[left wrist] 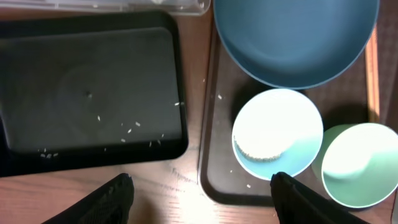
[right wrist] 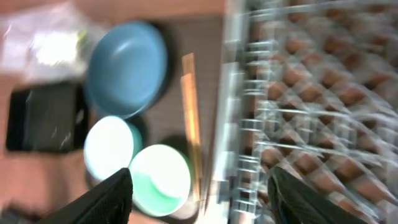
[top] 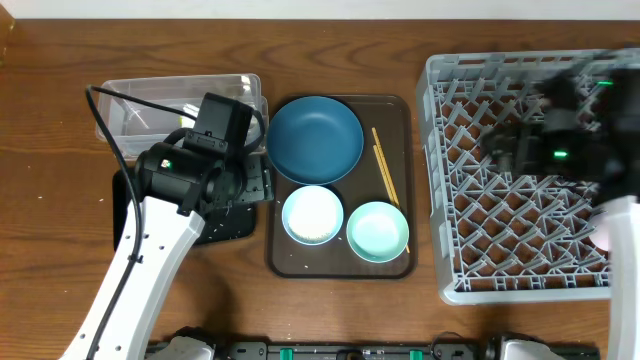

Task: Sort waste into correct bins and load items into the dishwasher rack
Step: 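Carry the pink cup with the right gripper and place it in the rack, then reach the right gripper to the mint green bowl and grasp its rim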

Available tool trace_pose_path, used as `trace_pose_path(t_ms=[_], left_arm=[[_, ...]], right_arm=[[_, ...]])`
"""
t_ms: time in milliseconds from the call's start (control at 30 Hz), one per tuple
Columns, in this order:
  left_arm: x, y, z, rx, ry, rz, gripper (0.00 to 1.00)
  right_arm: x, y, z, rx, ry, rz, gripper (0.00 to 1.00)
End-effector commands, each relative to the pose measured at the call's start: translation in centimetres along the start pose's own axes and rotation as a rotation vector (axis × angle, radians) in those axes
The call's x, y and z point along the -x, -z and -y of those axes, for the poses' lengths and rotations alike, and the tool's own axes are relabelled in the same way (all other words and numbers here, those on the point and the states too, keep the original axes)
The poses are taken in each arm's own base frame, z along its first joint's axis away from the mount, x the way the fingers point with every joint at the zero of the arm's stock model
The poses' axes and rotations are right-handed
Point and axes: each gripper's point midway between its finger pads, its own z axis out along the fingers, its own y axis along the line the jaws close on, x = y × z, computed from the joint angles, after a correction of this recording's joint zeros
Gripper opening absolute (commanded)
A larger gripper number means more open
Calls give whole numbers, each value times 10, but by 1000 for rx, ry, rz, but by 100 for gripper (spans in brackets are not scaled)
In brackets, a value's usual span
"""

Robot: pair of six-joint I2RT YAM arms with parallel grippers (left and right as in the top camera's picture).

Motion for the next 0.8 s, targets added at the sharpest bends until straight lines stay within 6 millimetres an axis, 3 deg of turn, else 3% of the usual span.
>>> trace_pose_path(t_ms=[0, 133, 333, 467, 633, 767], left_arm=[[-1, 1, -3, 13, -6, -1, 79], [-1, 1, -2, 13, -6, -1, 80], [-1, 1, -2, 13, -6, -1, 80], [-1, 1, -2, 13, -6, -1, 80], [-1, 1, -2, 13, -6, -1, 80], [-1, 1, -2, 13, -6, -1, 80]], right_arm=[[-10, -25, -42, 65, 154, -79, 68], [-31, -63, -68, 26, 286, -202, 68], [-64, -123, -71, -129, 346, -386, 67], [-91, -159, -71, -155, 375, -515, 57], [-124, -192, -49, -260, 378, -676, 43], [-139, -208, -28, -366, 341, -745, 39]])
